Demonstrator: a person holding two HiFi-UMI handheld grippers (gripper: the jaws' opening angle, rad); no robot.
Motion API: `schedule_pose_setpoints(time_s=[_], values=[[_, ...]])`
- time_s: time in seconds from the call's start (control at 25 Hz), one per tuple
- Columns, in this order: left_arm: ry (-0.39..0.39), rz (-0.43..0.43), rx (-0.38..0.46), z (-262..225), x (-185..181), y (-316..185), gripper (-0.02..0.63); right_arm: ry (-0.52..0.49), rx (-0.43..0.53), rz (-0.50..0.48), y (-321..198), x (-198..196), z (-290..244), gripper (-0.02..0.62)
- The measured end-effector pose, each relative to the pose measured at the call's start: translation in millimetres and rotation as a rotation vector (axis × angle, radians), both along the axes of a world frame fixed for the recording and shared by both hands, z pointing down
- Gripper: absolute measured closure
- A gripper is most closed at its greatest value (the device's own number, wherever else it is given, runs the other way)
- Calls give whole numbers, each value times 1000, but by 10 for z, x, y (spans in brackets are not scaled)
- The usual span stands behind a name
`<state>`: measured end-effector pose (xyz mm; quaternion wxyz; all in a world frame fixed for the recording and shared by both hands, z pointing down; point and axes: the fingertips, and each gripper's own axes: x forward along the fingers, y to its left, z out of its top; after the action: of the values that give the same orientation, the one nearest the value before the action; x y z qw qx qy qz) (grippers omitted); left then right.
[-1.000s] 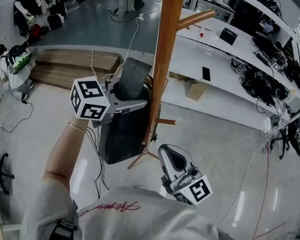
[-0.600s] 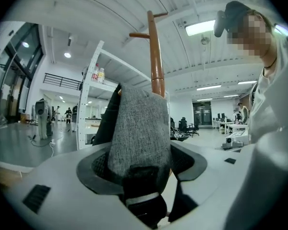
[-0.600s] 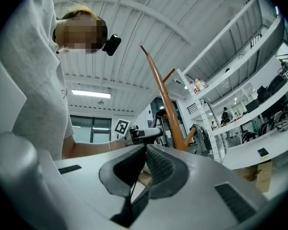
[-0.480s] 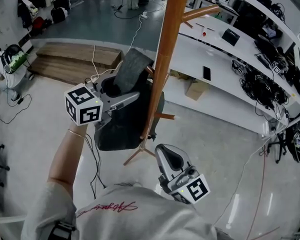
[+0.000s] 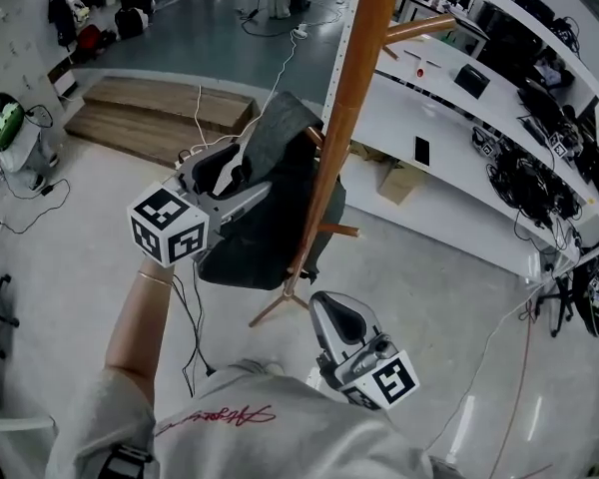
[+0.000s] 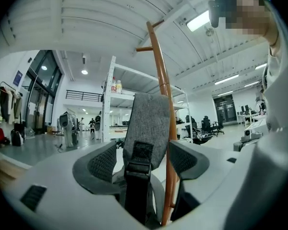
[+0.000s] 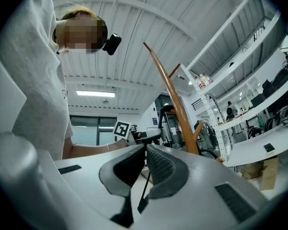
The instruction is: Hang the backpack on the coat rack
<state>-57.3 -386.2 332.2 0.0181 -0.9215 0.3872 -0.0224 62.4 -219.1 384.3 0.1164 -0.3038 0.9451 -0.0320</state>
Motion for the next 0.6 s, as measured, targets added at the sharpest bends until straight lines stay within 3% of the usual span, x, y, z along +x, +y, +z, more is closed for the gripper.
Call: schedule_pose_setpoints(time_s=[0.24, 0.48, 0.6], values=[[22, -42, -20, 112, -182, 212, 267, -6, 10, -18, 52, -103, -10, 574], [135, -22, 10, -2, -200, 734, 268, -34, 83, -30, 248, -236, -221, 572], [179, -5, 32, -93, -142, 1102, 270, 0, 56, -20, 408, -341, -200, 572]])
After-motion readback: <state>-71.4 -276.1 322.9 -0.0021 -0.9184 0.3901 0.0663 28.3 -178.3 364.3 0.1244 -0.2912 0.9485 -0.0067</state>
